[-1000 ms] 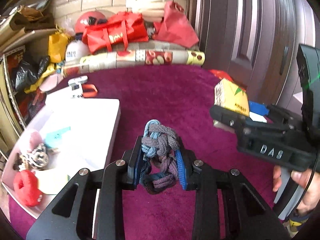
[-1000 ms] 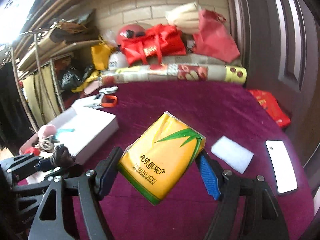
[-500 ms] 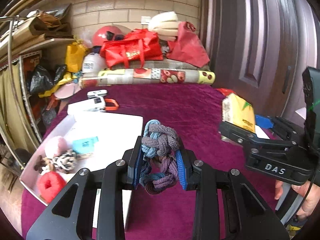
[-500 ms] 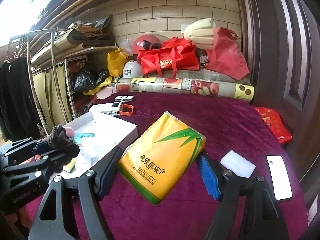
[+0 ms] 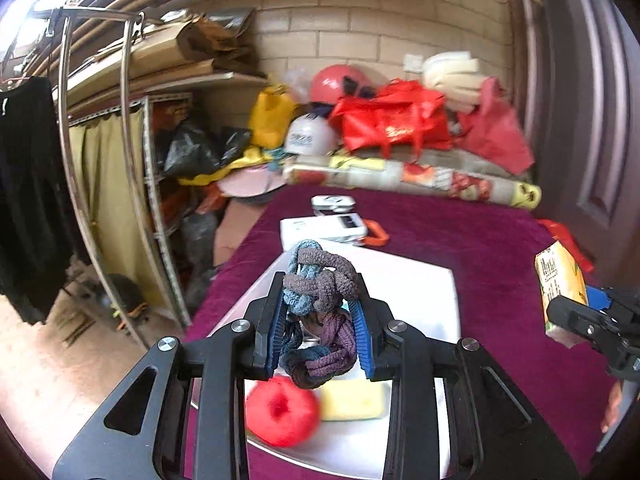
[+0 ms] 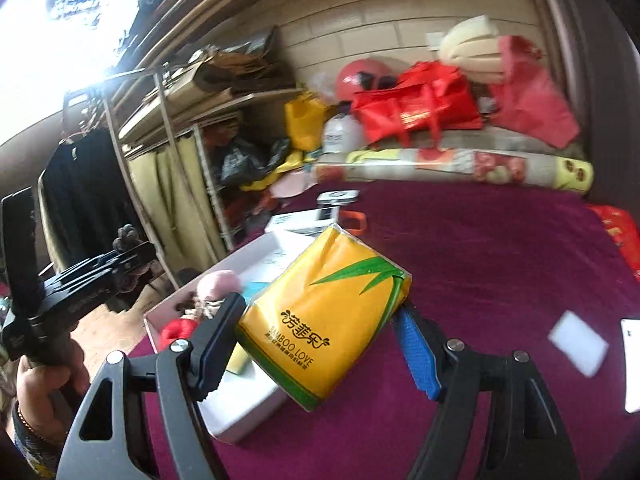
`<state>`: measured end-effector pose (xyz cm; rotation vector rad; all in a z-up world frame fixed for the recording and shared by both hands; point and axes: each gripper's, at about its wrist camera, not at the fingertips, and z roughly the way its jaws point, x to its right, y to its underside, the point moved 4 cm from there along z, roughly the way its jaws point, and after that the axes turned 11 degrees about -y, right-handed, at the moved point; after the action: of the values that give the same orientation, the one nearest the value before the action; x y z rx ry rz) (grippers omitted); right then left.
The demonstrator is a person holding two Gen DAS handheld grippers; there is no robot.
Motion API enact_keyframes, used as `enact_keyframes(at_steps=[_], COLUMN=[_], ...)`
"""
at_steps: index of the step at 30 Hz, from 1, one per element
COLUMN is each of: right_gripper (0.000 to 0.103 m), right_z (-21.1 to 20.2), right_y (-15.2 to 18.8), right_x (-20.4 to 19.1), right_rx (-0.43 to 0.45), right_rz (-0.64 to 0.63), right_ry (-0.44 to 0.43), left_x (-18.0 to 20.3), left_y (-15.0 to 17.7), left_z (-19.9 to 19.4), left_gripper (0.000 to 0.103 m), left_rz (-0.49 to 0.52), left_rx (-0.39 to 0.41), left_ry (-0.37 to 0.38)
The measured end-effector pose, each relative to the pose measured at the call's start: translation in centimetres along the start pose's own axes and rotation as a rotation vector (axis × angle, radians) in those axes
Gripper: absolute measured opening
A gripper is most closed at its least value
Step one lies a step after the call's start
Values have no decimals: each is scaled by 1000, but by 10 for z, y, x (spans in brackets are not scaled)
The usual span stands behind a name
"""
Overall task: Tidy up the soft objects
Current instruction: 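Carry the rope knot and tissue pack into the white box and open both tools, then move the right tool to the second white foam sheet and grasp it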
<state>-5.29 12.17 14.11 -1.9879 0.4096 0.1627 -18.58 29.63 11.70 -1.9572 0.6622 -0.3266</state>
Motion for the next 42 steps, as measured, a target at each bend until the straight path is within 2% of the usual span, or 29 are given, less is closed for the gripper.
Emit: enact_keyframes(at_steps=[4, 7, 13, 15, 17, 18, 19, 21, 24, 33, 42], right_gripper=[74, 74, 75, 76, 81, 84, 85, 103, 103, 103, 103], right_z=[52, 82, 117, 121, 123, 126, 126, 126, 122, 97, 73], right_y=[3, 8, 8, 8, 9, 9, 10, 11, 12, 13, 11], right_x=[-6, -1, 6, 6, 6, 6, 6, 6, 5, -7, -6], right_rx=[-71, -91, -107, -104, -96, -94, -87, -70, -57, -33, 1], right_rz=[50, 87, 112, 111, 109, 105, 99, 87, 67, 7, 6], right_ry=[-67, -77, -74, -81, -83, -78, -69, -51, -29, 25, 27], left_x=[-1, 6, 10, 11, 9, 6, 4, -1, -7, -16, 3], left_y=[11, 19, 25, 25, 25, 24, 22, 20, 20, 24, 16], left_z=[34, 55, 78, 81, 86, 86, 86, 86, 85, 53, 29], left_gripper=[30, 30, 30, 33, 43, 60, 84, 103, 103, 103, 103], left_rz=[31, 66, 76, 82, 74, 66, 62, 50, 39, -21, -1], left_rx=[-62, -90, -111, -114, -116, -110, -106, -93, -92, -59, -28], left_ry=[-44, -70, -89, -89, -101, -112, -125, -164, -188, -170, -133])
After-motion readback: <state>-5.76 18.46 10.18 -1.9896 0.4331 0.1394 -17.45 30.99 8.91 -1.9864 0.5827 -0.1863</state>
